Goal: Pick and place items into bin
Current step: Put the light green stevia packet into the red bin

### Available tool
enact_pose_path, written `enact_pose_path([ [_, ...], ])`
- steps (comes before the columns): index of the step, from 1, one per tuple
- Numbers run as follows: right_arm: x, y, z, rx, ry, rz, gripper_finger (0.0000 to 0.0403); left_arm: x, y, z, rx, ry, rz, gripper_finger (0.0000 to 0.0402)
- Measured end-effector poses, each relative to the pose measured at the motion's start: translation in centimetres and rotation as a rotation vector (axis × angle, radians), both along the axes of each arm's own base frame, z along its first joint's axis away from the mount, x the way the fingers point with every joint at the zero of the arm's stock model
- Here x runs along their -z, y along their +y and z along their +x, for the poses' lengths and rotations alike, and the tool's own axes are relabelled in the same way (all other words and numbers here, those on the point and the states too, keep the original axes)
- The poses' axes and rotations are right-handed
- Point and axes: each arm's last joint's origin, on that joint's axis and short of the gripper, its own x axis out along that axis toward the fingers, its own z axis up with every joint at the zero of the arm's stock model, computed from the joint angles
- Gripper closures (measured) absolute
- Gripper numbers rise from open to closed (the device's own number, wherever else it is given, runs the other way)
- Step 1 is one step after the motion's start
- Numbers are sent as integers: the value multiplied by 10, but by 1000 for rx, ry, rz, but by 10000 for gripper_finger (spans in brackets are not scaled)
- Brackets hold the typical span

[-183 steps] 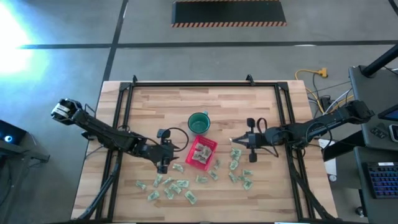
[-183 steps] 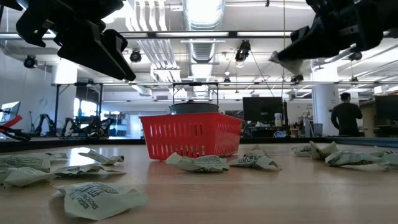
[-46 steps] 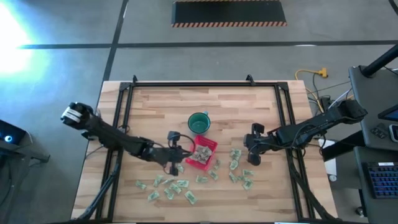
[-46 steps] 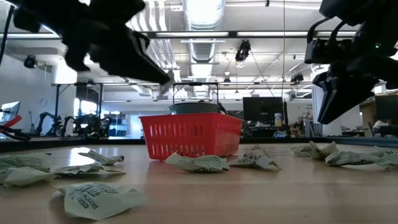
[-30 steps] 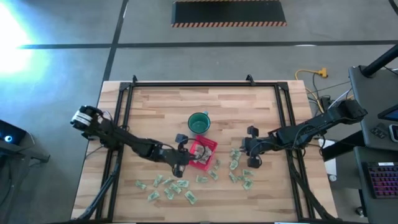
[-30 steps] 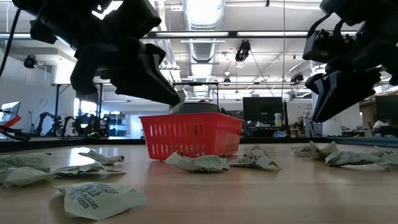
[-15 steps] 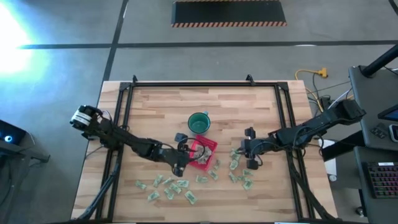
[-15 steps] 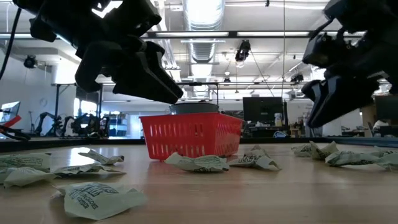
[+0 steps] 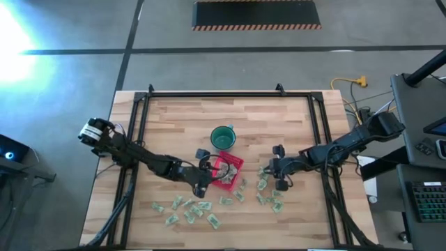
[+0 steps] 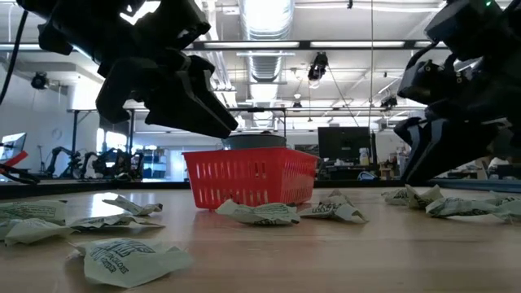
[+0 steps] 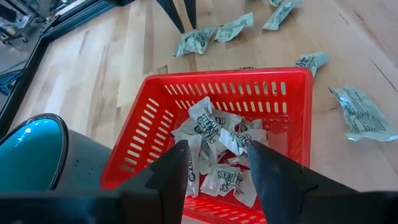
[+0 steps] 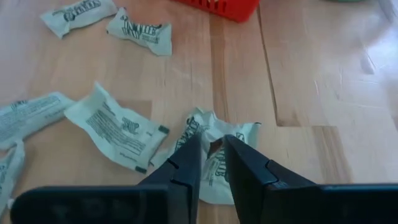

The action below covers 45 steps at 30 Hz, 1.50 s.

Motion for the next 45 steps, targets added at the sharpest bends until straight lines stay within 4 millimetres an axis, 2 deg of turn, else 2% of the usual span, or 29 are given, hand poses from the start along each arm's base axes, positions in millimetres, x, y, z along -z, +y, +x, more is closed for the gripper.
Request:
enact_pose_path([
  [12, 12, -6, 5, 28, 53, -23, 272, -2, 1, -2, -13, 8, -17, 251],
  [20, 9, -16, 6, 71, 57, -28, 268, -5, 1, -5, -14, 12, -19, 251],
  [31, 8, -20, 5, 101, 52, -67, 269, -4, 2, -6, -14, 13, -19, 251],
  [37, 9, -21, 4, 105, 59, -82, 286, -4, 2, -6, -13, 13, -19, 251],
  [45, 9, -21, 4, 86, 63, -100, 352, -4, 2, -6, -13, 13, -18, 251],
])
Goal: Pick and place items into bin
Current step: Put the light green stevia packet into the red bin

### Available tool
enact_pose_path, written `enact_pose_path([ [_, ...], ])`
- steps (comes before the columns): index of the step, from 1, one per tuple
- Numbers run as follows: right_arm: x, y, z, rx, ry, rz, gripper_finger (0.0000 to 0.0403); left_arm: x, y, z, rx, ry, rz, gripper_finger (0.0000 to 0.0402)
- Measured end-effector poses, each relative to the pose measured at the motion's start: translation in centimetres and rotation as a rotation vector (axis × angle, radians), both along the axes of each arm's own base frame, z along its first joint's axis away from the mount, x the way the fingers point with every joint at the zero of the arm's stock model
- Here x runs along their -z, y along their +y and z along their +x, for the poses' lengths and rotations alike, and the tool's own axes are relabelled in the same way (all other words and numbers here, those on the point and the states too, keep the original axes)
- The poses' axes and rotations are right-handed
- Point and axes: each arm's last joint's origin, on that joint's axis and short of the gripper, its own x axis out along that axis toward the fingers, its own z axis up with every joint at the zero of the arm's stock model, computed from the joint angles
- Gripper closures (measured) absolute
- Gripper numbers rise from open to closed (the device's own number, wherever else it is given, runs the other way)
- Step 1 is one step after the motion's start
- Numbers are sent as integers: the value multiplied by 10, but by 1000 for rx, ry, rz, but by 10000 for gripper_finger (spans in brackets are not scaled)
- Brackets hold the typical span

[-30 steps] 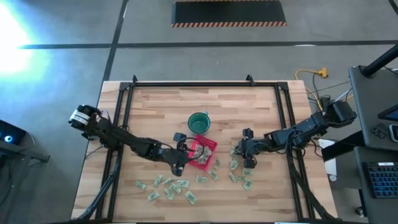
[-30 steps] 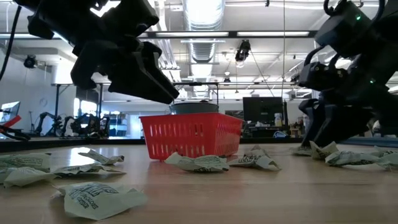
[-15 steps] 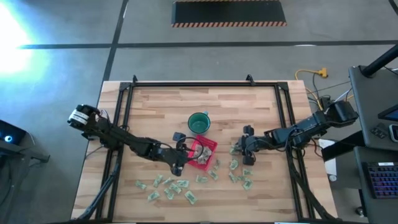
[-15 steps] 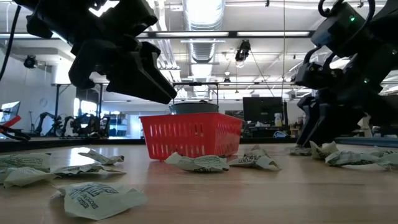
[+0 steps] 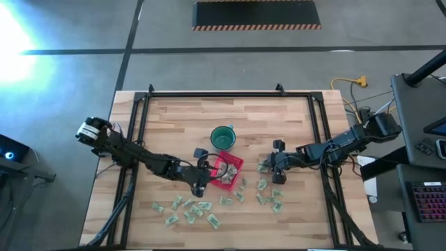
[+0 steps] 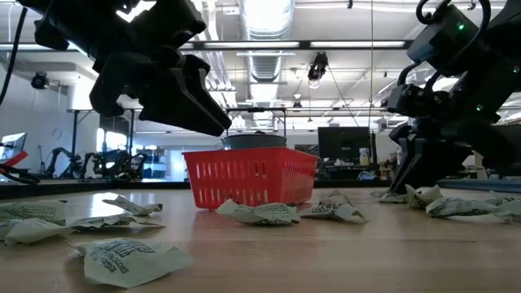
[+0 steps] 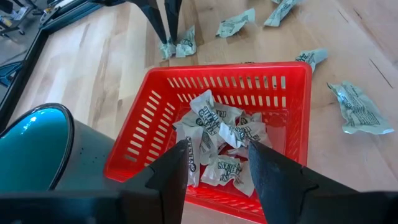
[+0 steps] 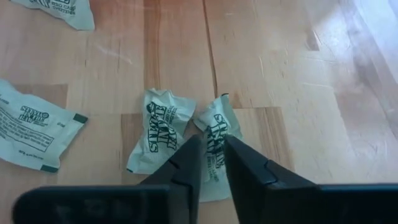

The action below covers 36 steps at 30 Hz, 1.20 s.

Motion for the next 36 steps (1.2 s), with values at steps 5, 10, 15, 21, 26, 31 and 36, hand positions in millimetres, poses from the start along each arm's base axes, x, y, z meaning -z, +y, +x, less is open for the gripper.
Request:
enact_pose_path([
  [5, 0, 0, 0, -19, 4, -17, 388, 0, 0, 0, 0, 0, 0, 251],
  [10, 0, -1, 0, -39, 8, -57, 394, 0, 0, 0, 0, 1, 0, 251],
  [15, -5, -1, 4, -52, -4, -121, 394, 0, 0, 0, 0, 3, 1, 251],
  [21, -21, 1, 12, -89, -67, -146, 394, 0, 0, 0, 0, 4, 2, 251],
  [26, -39, 2, 19, -120, -138, -171, 394, 0, 0, 0, 1, 4, 4, 251],
  [31, -56, 5, 32, -169, -285, -196, 394, 0, 0, 0, 2, 4, 4, 251],
  [36, -60, 9, 45, -255, -416, -200, 394, 0, 0, 0, 2, 4, 4, 251],
])
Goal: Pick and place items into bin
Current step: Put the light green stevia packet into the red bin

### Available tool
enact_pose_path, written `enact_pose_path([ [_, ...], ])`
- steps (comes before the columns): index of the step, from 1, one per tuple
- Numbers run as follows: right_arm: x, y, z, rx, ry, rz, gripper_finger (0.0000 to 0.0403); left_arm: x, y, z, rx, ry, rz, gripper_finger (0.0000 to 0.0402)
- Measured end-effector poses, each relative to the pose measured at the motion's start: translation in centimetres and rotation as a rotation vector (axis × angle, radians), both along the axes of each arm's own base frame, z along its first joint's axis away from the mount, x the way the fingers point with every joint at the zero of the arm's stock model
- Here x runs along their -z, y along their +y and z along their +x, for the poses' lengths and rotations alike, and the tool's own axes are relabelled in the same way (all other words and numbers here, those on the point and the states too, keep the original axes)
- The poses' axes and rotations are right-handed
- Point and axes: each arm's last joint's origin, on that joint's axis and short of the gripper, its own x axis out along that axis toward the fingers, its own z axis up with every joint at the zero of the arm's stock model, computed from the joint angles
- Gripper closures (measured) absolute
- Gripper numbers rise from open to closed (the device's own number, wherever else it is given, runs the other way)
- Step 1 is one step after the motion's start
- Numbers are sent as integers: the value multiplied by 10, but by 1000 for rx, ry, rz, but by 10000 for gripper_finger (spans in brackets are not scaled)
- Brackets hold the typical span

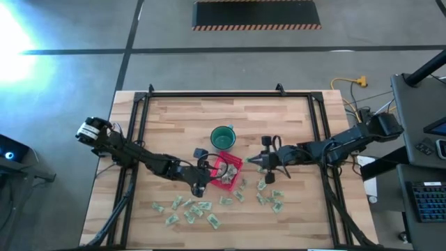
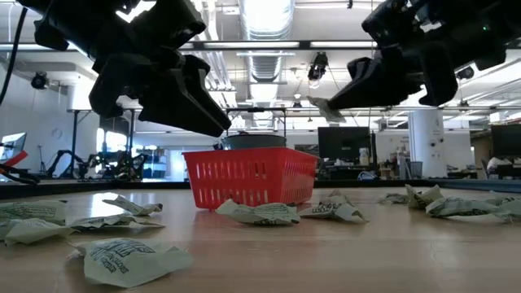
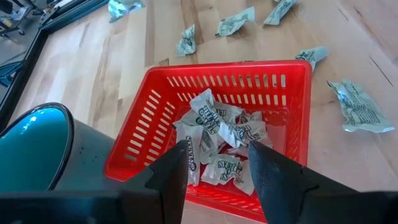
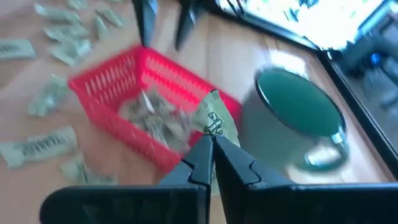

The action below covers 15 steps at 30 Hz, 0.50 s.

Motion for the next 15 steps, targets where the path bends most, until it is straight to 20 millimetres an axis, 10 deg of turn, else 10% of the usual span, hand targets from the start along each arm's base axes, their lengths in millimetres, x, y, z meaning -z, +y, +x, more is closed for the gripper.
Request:
enact_pose_path([
  [15, 21, 8, 51, -31, 25, -66, 394, -19, 1, -21, -29, 46, -55, 251],
])
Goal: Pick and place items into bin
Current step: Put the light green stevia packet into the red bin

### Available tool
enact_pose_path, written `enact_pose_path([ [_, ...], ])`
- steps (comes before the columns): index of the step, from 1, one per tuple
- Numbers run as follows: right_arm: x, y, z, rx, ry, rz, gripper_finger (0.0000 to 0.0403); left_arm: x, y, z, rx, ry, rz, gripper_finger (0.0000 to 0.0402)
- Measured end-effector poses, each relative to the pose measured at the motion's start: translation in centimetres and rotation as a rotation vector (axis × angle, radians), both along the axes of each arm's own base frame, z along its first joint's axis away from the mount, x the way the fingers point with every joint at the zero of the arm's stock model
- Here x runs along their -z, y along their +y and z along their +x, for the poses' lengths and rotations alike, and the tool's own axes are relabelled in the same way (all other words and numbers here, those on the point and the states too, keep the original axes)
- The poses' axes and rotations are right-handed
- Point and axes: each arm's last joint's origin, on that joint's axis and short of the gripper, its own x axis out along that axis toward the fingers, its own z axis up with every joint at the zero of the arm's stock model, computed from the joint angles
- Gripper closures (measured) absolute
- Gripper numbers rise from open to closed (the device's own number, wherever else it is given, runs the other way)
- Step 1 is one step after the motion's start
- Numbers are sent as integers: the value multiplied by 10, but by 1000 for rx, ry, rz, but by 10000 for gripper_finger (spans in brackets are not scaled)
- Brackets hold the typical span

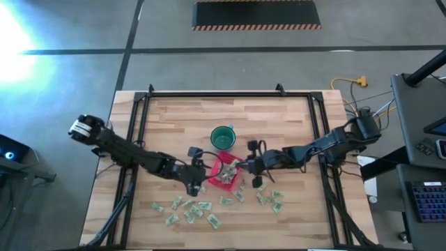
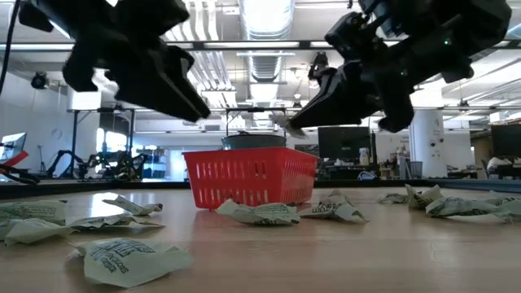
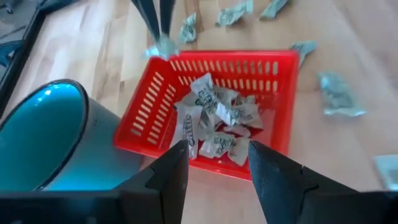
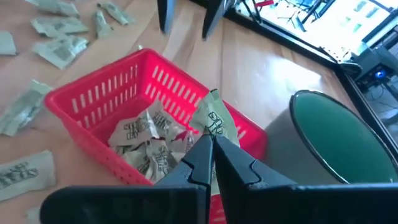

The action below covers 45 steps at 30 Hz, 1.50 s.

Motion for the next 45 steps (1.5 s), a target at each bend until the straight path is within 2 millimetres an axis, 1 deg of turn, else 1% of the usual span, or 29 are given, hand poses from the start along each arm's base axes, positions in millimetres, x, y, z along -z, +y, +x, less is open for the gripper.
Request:
enact_pose_path([
  [2, 0, 0, 5, 8, -1, -4, 394, -4, -1, -7, -4, 8, -19, 251],
  [5, 0, -2, 7, 24, -3, 10, 394, -11, -5, -15, -2, 8, -48, 251],
  [9, -3, -5, 5, 35, -2, 19, 385, -14, -12, -24, 24, 21, -67, 251],
  [14, -7, -5, 3, 40, 2, 31, 343, -15, -20, -28, 61, 14, -74, 251],
  [19, -7, -5, 2, 42, 8, 24, 293, -14, -23, -29, 75, 19, -80, 251],
  [22, -8, -5, 1, 38, 21, -1, 274, -9, -24, -30, 89, 43, -110, 251],
  [24, -10, -6, -1, 38, 31, -4, 268, -3, -24, -31, 96, 70, -106, 251],
  [28, -17, -6, -9, 50, 70, 18, 264, 11, -27, -27, 133, 138, -120, 251],
  [31, -24, -7, -18, 59, 107, 56, 268, 21, -30, -25, 146, 193, -166, 251],
  [35, -35, -9, -30, 91, 136, 116, 275, 27, -32, -22, 120, 221, -204, 251],
  [39, -43, -7, -41, 109, 169, 154, 280, 31, -28, -21, 60, 248, -236, 251],
  [45, -48, -4, -55, 130, 220, 200, 277, 36, -16, -23, -99, 315, -318, 251],
])
